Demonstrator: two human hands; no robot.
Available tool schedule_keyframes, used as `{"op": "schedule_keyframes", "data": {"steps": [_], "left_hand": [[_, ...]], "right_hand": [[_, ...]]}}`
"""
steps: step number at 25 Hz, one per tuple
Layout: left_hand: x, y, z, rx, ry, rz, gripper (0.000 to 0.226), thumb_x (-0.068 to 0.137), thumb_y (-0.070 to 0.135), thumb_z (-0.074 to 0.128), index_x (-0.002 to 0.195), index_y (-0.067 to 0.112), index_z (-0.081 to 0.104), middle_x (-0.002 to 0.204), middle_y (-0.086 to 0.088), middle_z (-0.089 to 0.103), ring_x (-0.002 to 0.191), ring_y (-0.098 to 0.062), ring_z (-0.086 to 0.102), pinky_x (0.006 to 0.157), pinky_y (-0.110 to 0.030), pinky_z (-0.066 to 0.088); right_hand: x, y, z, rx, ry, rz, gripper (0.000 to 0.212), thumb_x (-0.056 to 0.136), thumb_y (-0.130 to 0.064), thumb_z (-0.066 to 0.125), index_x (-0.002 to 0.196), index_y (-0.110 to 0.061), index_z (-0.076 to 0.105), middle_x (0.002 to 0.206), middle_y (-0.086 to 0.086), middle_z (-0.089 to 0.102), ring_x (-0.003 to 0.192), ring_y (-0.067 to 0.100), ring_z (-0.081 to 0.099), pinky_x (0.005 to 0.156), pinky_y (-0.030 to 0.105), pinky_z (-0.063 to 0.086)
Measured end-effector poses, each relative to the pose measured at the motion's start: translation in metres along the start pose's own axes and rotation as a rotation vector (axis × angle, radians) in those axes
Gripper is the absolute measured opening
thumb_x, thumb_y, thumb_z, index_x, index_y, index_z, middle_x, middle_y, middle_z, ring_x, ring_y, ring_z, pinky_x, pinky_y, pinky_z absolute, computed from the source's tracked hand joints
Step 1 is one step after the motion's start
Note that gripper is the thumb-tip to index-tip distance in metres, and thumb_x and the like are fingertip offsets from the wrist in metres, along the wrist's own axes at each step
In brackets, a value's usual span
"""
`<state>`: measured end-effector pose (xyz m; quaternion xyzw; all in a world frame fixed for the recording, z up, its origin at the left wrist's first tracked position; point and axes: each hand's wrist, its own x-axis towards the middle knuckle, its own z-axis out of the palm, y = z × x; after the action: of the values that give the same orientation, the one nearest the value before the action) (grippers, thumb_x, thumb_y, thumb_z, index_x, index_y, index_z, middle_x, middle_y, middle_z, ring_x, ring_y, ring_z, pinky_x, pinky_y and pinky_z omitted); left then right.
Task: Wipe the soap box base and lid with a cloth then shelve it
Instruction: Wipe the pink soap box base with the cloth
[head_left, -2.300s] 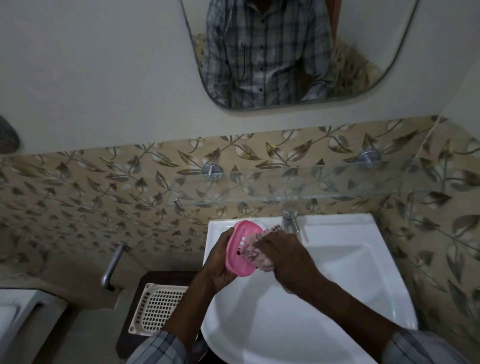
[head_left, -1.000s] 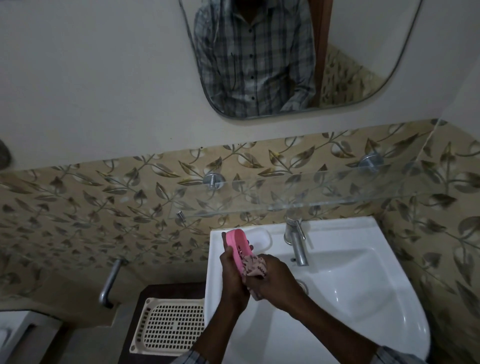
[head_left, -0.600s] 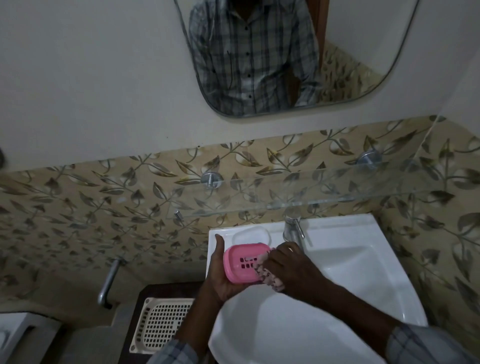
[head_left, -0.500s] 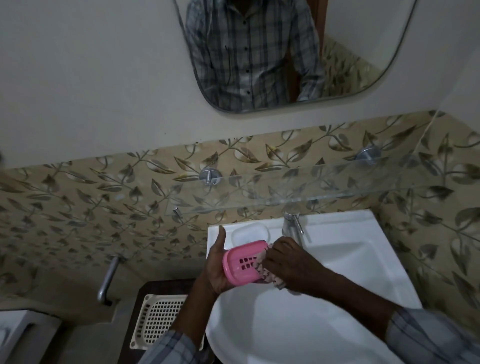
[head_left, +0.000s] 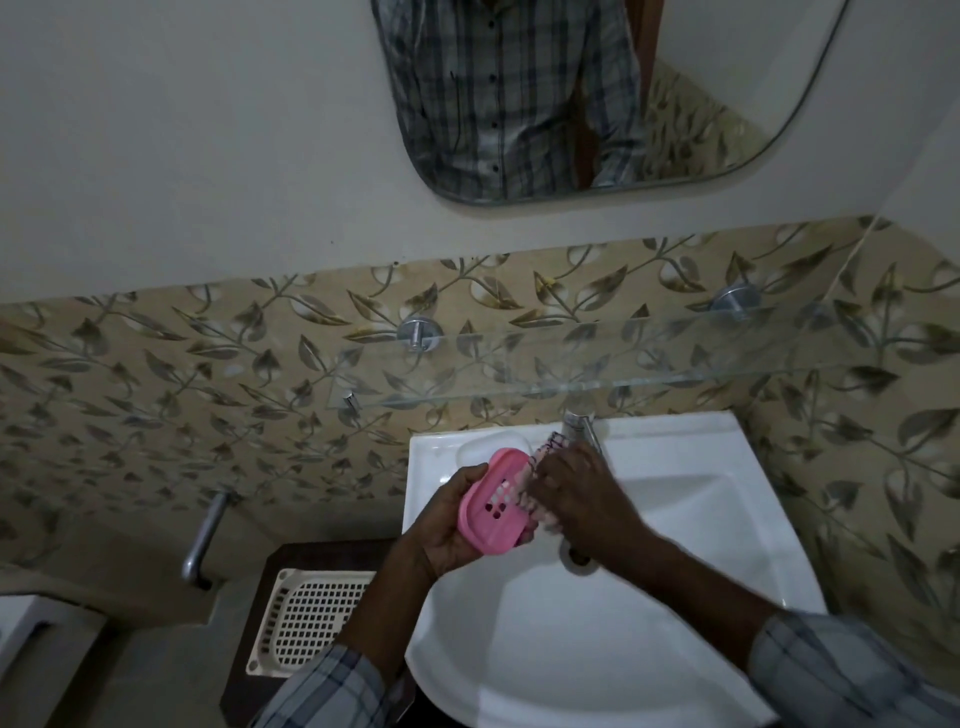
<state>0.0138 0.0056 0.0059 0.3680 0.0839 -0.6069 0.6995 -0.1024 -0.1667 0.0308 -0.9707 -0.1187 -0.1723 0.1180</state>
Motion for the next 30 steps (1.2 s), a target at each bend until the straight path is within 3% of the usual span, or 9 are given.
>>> {"op": "schedule_keyframes", "data": {"steps": [3,11,13,17,19,22,24,27,30], "left_hand": [[0.001,-0.001,0.007,-0.019,0.067,0.056,0.054,0.090,0.037,0.058,0.129,-0.001,0.060,0.117,-0.023,0.067,0.103,-0.034,0.066,0.098,-0.046,0.048],[0.003,-0.012,0.009,-0.040,0.123,0.143,0.066,0.085,0.037,0.062,0.137,-0.002,0.052,0.118,-0.025,0.066,0.105,-0.035,0.064,0.090,-0.045,0.054],[0.007,-0.012,0.008,-0.027,0.132,0.190,0.076,0.077,0.036,0.072,0.138,-0.005,0.050,0.117,-0.026,0.064,0.105,-0.036,0.063,0.093,-0.045,0.053],[0.007,-0.002,0.010,-0.035,0.035,0.252,0.075,0.068,0.033,0.084,0.128,-0.006,0.061,0.119,-0.026,0.067,0.104,-0.034,0.068,0.093,-0.043,0.056],[0.002,0.003,0.008,-0.095,0.000,0.257,0.075,0.063,0.031,0.088,0.124,-0.005,0.064,0.117,-0.025,0.068,0.102,-0.035,0.069,0.089,-0.043,0.057],[0.002,0.002,0.014,-0.129,-0.043,0.230,0.077,0.060,0.031,0.090,0.124,-0.004,0.066,0.120,-0.027,0.065,0.105,-0.038,0.065,0.094,-0.046,0.052],[0.006,-0.002,0.022,-0.141,-0.052,0.223,0.073,0.062,0.033,0.090,0.121,-0.003,0.068,0.119,-0.026,0.067,0.103,-0.038,0.068,0.092,-0.047,0.055],[0.008,-0.007,0.026,-0.107,-0.003,0.122,0.071,0.082,0.042,0.072,0.132,-0.007,0.058,0.120,-0.029,0.066,0.106,-0.038,0.067,0.094,-0.047,0.054],[0.004,-0.012,0.020,-0.055,0.075,0.055,0.063,0.096,0.042,0.050,0.139,-0.004,0.052,0.128,-0.028,0.062,0.112,-0.039,0.063,0.101,-0.049,0.047]], "right_hand": [[0.004,-0.015,0.005,0.191,-0.057,0.034,0.018,0.081,-0.022,0.057,0.086,-0.022,0.074,0.080,-0.014,0.063,0.077,0.008,0.058,0.085,0.034,0.048],[0.000,-0.018,0.006,-0.052,-0.051,0.083,0.037,0.056,-0.022,0.083,0.092,-0.020,0.077,0.088,0.003,0.070,0.083,0.027,0.067,0.089,0.038,0.048],[0.004,-0.032,0.005,0.147,-0.093,0.249,0.026,0.071,-0.015,0.077,0.097,-0.018,0.073,0.093,0.007,0.069,0.086,0.027,0.065,0.084,0.039,0.049],[0.012,-0.032,-0.016,1.123,0.046,0.812,0.013,0.089,-0.003,0.063,0.091,-0.011,0.074,0.090,0.013,0.077,0.082,0.034,0.073,0.076,0.046,0.058],[0.009,-0.008,-0.032,1.102,0.171,0.832,0.019,0.087,0.005,0.065,0.102,-0.006,0.069,0.096,0.015,0.076,0.091,0.033,0.073,0.081,0.046,0.060],[0.013,0.001,-0.044,0.731,0.289,0.655,0.034,0.080,0.007,0.072,0.102,-0.017,0.061,0.097,0.001,0.072,0.084,0.004,0.068,0.072,0.012,0.053],[0.011,-0.019,-0.026,0.557,0.238,0.465,0.033,0.088,0.009,0.059,0.112,-0.014,0.061,0.105,-0.001,0.067,0.090,0.008,0.064,0.077,0.005,0.045],[-0.013,-0.033,0.004,0.317,0.003,0.085,0.045,0.100,-0.013,0.028,0.132,-0.006,0.060,0.138,0.016,0.057,0.129,0.033,0.053,0.108,0.036,0.044],[-0.022,0.009,-0.002,0.152,0.052,-0.181,0.028,0.086,0.001,0.068,0.114,0.002,0.071,0.124,0.022,0.067,0.116,0.036,0.064,0.094,0.052,0.054]]}}
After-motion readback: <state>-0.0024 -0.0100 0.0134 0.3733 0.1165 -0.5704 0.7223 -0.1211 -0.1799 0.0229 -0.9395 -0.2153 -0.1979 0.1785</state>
